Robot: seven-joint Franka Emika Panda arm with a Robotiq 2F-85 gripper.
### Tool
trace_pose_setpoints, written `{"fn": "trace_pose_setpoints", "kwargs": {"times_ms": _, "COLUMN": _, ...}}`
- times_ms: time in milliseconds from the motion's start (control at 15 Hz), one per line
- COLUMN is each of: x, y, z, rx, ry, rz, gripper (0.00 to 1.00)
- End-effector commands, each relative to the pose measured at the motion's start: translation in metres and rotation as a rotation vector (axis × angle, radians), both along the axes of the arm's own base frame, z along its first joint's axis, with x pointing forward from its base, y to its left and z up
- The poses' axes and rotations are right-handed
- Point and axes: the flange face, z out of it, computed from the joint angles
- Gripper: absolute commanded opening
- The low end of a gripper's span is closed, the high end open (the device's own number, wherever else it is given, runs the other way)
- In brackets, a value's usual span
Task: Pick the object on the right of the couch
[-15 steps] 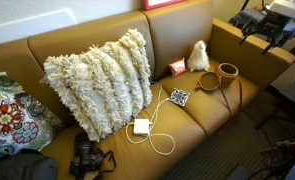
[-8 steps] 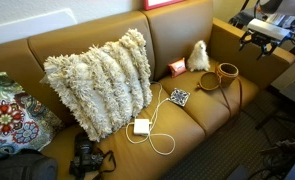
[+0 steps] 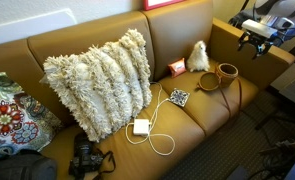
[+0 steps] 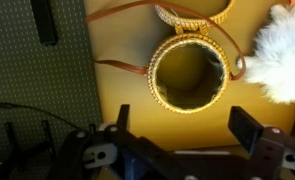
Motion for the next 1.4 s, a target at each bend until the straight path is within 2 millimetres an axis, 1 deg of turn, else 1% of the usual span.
{"fn": "trace_pose_setpoints", "kwargs": {"times_ms": 0, "x": 0.015, "y": -0.004, "z": -0.026, "rx": 0.054, "ry": 0.028, "rz": -0.030, "gripper": 1.00}}
{"fn": "trace_pose_setpoints", "kwargs": {"times_ms": 200, "x": 0.017, "y": -0.001, "z": -0.040, "rx": 0.064, "ry": 0.081, "rz": -0.047, "gripper": 1.00}}
{"fn": "trace_pose_setpoints", "kwargs": {"times_ms": 400, "x": 0.019, "y": 0.002, "z": -0.048, "rx": 0.085, "ry": 0.117, "rz": -0.076, "gripper": 1.00}}
{"fn": "trace_pose_setpoints", "kwargs": {"times_ms": 467, "x": 0.017, "y": 0.008, "z": -0.047, "rx": 0.070, "ry": 0.100, "rz": -0.058, "gripper": 1.00}}
{"fn": "trace_pose_setpoints", "kwargs": {"times_ms": 533, "x": 0.018, "y": 0.008, "z": -0.049, "rx": 0.075, "ry": 0.109, "rz": -0.066, "gripper": 1.00}}
{"fn": "trace_pose_setpoints", "kwargs": {"times_ms": 867, "x": 0.020, "y": 0.006, "z": -0.048, "rx": 0.077, "ry": 0.110, "rz": -0.069, "gripper": 1.00}}
{"fn": "trace_pose_setpoints", "kwargs": {"times_ms": 1067, "x": 0.020, "y": 0.003, "z": -0.048, "rx": 0.025, "ry": 0.122, "rz": -0.044, "gripper": 1.00}}
{"fn": "trace_pose_setpoints", "kwargs": {"times_ms": 1333, "x": 0.015, "y": 0.000, "z": -0.047, "rx": -0.017, "ry": 0.185, "rz": -0.029, "gripper": 1.00}}
